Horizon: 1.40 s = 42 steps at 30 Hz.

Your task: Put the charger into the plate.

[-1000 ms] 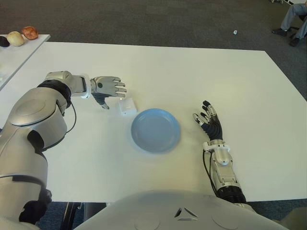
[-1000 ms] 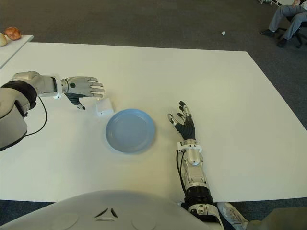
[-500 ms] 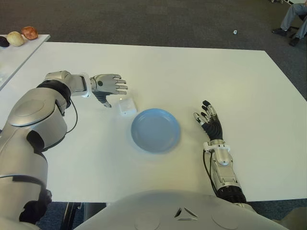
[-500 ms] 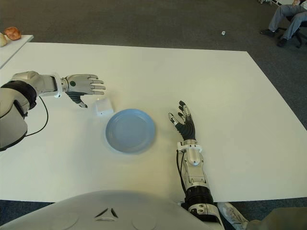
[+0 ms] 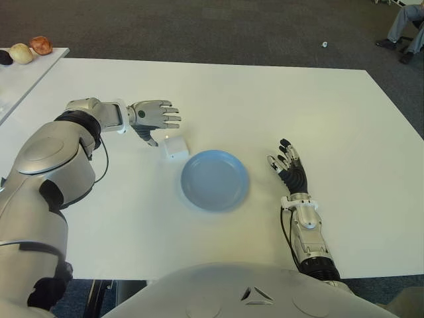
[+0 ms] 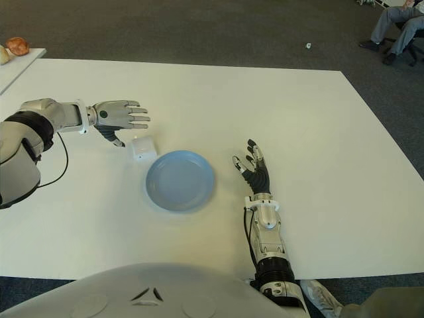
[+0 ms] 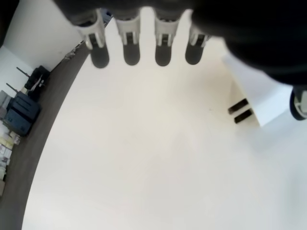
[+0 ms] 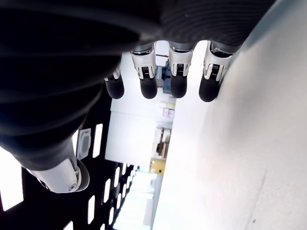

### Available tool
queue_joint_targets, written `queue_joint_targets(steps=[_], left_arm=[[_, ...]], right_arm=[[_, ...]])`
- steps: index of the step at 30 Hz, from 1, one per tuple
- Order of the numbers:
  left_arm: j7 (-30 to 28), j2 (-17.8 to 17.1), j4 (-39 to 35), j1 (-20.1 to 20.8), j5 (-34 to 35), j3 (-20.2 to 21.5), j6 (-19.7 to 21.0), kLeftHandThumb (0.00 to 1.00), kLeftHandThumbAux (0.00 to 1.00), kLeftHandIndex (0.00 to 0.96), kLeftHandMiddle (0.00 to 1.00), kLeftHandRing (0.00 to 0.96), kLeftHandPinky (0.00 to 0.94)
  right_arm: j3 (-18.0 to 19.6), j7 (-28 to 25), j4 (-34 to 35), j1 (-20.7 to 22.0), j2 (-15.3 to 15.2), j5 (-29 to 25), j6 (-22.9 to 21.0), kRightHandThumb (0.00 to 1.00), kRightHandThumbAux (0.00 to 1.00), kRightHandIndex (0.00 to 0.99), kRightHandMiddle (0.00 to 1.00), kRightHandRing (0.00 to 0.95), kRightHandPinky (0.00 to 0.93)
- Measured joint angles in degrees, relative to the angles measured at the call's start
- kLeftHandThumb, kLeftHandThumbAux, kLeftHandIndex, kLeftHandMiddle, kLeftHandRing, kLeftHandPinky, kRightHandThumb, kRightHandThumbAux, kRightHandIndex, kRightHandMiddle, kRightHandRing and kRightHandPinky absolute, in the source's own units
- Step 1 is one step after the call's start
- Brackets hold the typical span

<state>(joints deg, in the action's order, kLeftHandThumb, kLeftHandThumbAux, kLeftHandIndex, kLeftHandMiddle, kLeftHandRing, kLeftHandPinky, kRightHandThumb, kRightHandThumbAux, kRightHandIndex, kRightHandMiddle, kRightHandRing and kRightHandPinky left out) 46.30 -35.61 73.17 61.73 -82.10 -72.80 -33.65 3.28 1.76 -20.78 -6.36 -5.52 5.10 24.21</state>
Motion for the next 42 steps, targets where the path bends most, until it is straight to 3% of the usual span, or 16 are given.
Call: queue_joint_targets(steps=[8, 15, 20, 28, 35, 42], left_arm=[[-1.99, 0.73, 0.18, 0.07, 1.69, 1.81, -1.15, 0.358, 0.219, 0.000, 0.000, 0.000, 0.025], [-16.42, 0.75, 1.14, 0.08, 12.49, 10.65, -7.67, 0.361, 0.220, 0.000, 0.000, 0.000, 0.089], [-27.74, 0.61, 1.48, -0.55, 21.73, 18.46, -8.99, 0.368, 0.224, 0.000, 0.000, 0.000, 0.105], [-44.57, -1.14, -1.68, -6.47, 36.60, 31.34, -6.98, 0.367, 0.208, 0.000, 0.000, 0.000, 0.048], [-51.85, -1.93, -6.38, -12.94, 41.26, 36.43, -3.07, 0.356, 0.190, 0.000, 0.000, 0.000, 0.005], [-54.97, -2.45, -10.98, -15.90, 42.86, 39.48, -0.23, 0.352, 0.181, 0.000, 0.000, 0.000, 0.000]], right_arm=[[-0.13, 0.47, 0.27, -0.09, 0.40, 0.01, -0.28, 0.000, 0.620, 0.038, 0.081, 0.068, 0.073], [-0.22, 0.88, 0.60, -0.20, 0.67, 0.13, -0.38, 0.000, 0.609, 0.037, 0.084, 0.072, 0.077], [-0.19, 0.92, 1.01, 0.07, 0.66, 0.12, -0.17, 0.000, 0.622, 0.037, 0.078, 0.066, 0.069], [-0.01, 0.56, -0.40, 0.25, 0.70, -0.17, 0.68, 0.000, 0.628, 0.039, 0.078, 0.065, 0.073], [0.34, 0.04, -1.39, 0.58, 0.34, -0.53, 1.49, 0.002, 0.627, 0.038, 0.078, 0.066, 0.074], [0.55, -0.64, -2.39, 1.19, -0.11, -1.02, 2.03, 0.005, 0.625, 0.040, 0.079, 0.066, 0.074]])
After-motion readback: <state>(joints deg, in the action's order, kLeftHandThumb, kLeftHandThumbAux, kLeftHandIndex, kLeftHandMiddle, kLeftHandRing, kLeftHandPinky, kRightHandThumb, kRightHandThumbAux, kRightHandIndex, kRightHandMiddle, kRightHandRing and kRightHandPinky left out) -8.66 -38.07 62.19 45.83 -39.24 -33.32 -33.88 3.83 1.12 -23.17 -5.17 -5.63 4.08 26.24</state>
